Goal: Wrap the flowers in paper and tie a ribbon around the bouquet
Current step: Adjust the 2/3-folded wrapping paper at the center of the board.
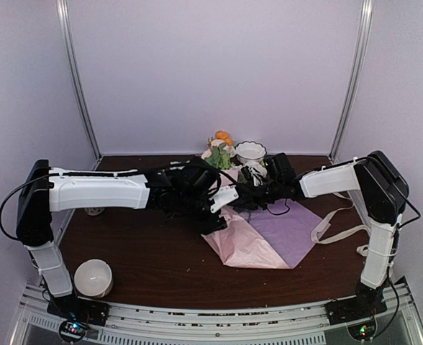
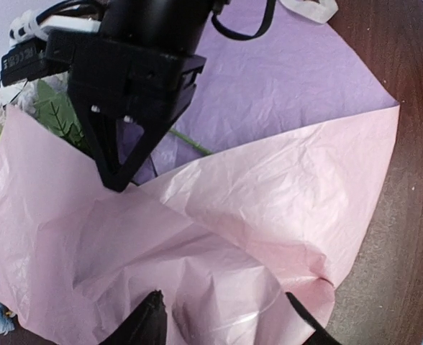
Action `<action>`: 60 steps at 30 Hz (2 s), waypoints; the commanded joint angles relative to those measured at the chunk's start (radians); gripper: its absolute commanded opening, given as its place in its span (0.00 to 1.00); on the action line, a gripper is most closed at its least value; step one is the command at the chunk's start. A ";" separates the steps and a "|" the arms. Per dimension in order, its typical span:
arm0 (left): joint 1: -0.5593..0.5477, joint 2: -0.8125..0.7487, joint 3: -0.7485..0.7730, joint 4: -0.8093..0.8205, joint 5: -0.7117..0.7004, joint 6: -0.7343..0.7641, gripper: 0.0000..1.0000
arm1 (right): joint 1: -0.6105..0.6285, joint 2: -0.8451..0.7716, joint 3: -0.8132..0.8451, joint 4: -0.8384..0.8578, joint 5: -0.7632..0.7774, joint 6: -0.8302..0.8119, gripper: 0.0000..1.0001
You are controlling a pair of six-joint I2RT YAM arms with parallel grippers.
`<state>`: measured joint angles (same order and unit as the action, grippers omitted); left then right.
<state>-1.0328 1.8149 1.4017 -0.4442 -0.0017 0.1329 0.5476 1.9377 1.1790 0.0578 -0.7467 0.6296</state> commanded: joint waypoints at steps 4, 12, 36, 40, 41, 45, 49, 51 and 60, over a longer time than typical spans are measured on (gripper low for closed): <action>-0.045 0.005 0.011 -0.029 -0.155 0.052 0.52 | -0.001 -0.016 0.003 0.011 0.027 -0.036 0.00; -0.049 0.017 -0.025 -0.027 0.007 0.089 0.00 | -0.008 0.015 0.064 -0.003 0.066 -0.061 0.00; -0.049 0.183 0.239 -0.333 0.536 0.308 0.51 | -0.011 0.058 0.045 0.071 0.116 -0.008 0.00; -0.045 0.065 0.173 -0.286 0.624 0.315 0.53 | -0.011 0.055 0.027 0.092 0.117 0.004 0.00; -0.038 0.045 0.146 -0.266 0.610 0.312 0.52 | -0.011 0.054 0.022 0.098 0.116 0.008 0.00; 0.041 0.053 0.111 -0.198 0.428 0.197 0.38 | -0.011 0.034 0.000 0.109 0.119 0.012 0.00; 0.064 0.143 0.177 -0.200 0.304 0.163 0.34 | -0.011 0.013 -0.021 0.128 0.132 0.023 0.00; 0.041 0.186 0.212 -0.197 0.327 0.183 0.36 | -0.011 0.007 -0.025 0.134 0.135 0.028 0.00; -0.017 0.338 0.276 -0.218 0.283 0.249 0.39 | -0.009 -0.035 -0.077 0.187 0.159 0.065 0.00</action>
<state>-1.0470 2.1216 1.6417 -0.6643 0.2832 0.3408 0.5426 1.9553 1.1309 0.1963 -0.6250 0.6678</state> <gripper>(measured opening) 0.383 0.006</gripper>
